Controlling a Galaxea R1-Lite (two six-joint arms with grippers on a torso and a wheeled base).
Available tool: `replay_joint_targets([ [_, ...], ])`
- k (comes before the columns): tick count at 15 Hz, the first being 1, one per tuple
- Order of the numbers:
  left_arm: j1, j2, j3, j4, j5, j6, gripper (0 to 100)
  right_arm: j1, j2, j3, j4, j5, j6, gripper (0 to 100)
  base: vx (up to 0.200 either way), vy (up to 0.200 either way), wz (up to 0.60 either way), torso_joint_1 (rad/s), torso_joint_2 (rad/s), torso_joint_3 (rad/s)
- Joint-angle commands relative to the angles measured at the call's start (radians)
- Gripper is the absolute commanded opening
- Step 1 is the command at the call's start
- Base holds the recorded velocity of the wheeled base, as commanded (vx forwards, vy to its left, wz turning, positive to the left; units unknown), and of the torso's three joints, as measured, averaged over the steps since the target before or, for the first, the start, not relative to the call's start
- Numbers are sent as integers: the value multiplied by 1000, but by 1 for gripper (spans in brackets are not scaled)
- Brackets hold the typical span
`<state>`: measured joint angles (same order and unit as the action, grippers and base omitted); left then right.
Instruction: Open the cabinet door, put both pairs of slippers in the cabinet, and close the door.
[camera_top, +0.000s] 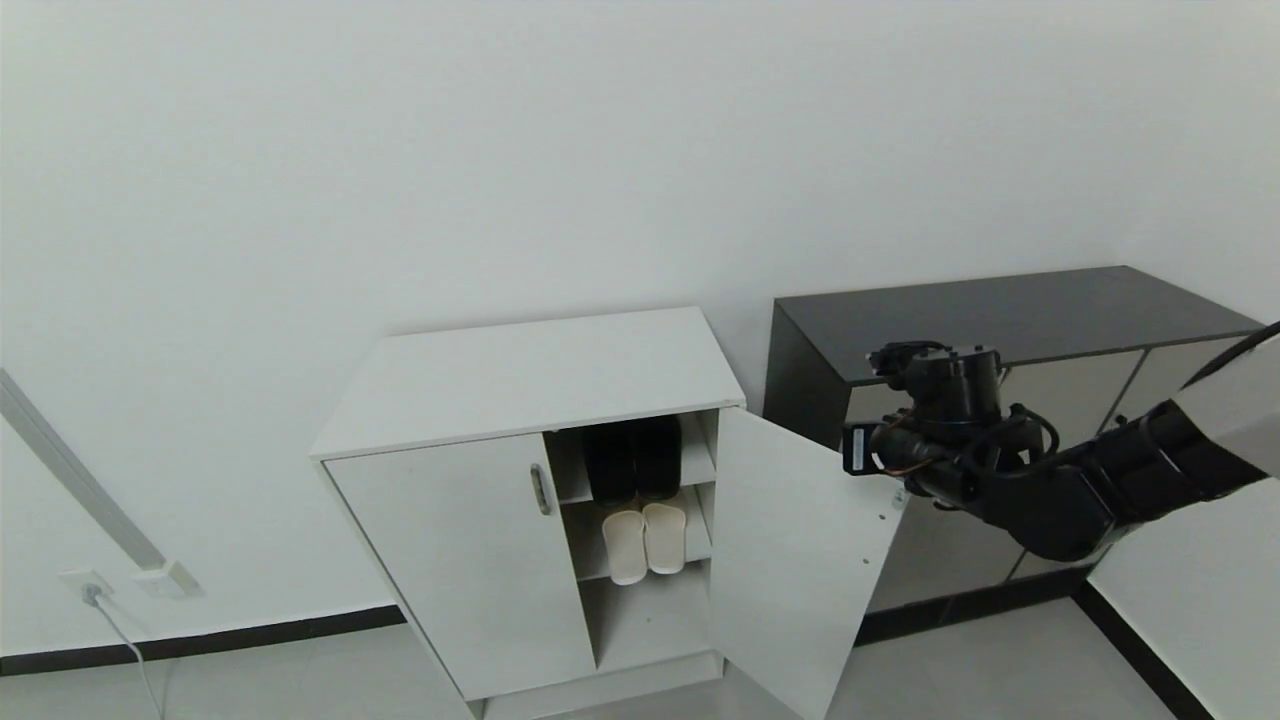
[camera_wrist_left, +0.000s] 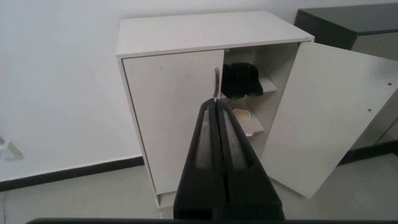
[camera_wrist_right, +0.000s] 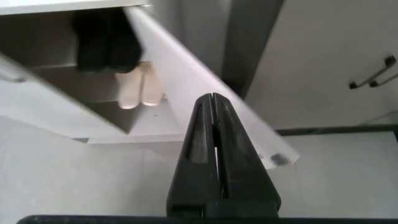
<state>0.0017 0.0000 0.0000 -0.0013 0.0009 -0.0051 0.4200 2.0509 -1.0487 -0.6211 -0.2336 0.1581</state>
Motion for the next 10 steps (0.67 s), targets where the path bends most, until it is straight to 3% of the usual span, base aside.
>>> replay_joint_targets([
  [1, 0, 0, 0, 0, 2, -1, 0, -33, 88, -43, -2, 2, 1, 0, 0, 0, 0, 0, 0, 0],
  [10, 1, 0, 0, 0, 4, -4, 0, -99, 235, -142, -25, 10, 24, 0, 0, 0, 0, 0, 0, 0],
])
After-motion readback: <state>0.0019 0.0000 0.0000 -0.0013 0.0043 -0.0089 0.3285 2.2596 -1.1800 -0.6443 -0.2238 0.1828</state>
